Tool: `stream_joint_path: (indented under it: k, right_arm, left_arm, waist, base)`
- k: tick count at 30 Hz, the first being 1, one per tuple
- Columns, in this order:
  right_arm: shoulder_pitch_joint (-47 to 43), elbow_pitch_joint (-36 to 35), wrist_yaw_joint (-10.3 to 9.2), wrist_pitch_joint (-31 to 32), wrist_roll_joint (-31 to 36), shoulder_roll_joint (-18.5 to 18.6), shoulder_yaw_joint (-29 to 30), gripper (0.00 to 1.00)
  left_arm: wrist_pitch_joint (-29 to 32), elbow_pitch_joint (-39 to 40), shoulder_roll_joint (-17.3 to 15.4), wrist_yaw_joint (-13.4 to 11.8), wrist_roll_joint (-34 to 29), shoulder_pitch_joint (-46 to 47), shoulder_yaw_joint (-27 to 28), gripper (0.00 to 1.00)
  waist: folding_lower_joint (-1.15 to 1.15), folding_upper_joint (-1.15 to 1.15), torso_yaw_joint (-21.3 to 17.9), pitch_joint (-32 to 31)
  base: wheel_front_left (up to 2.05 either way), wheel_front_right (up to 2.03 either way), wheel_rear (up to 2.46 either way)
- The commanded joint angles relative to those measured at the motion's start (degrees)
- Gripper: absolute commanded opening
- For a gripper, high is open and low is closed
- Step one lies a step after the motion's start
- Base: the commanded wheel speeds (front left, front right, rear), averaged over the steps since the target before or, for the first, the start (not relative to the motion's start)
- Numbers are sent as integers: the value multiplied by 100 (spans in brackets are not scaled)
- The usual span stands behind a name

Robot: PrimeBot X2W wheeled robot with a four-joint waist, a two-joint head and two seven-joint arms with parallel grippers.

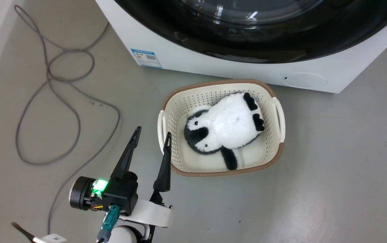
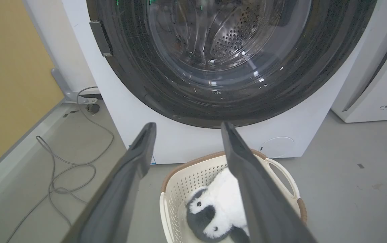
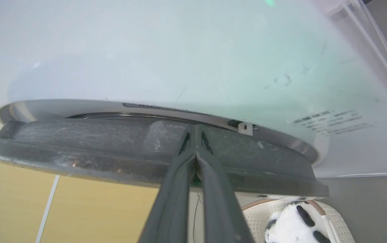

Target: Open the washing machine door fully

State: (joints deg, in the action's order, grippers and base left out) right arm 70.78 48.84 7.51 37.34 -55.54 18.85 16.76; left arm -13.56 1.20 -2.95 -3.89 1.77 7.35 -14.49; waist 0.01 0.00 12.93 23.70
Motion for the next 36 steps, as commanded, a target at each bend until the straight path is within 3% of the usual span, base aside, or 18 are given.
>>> stream_joint_path:
  k: [1,8,14,26,36]
  right_arm:
    - [255,160,-2,114,-111,59,50,0]
    - [701,568,-2,520,-205,28,200,0]
    - [531,580,-2,797,-45,-59,222,0]
    - [-42,518,-2,1360,81,-258,432,0]
    - [-1046,-40,-2,1817,19,-579,588,0]
  left_arm:
    - [-65,14,-4,-32,34,131,-52,100]
    - [-144,26,-1,-80,52,187,-140,100]
    - [-144,17,2,-107,77,175,-138,100]
    - [-144,-42,4,-89,66,123,-89,100]
    - [-144,-106,-8,-63,55,-119,27,100]
  waist:
    - [-1,0,45,55]
    - [-1,0,139,212]
    - [-1,0,126,181]
    - [-1,0,85,-166]
    - [-1,0,67,-762]
  base:
    - [0,0,0]
    - [0,0,0]
    - [0,0,0]
    - [0,0,0]
    - [0,0,0]
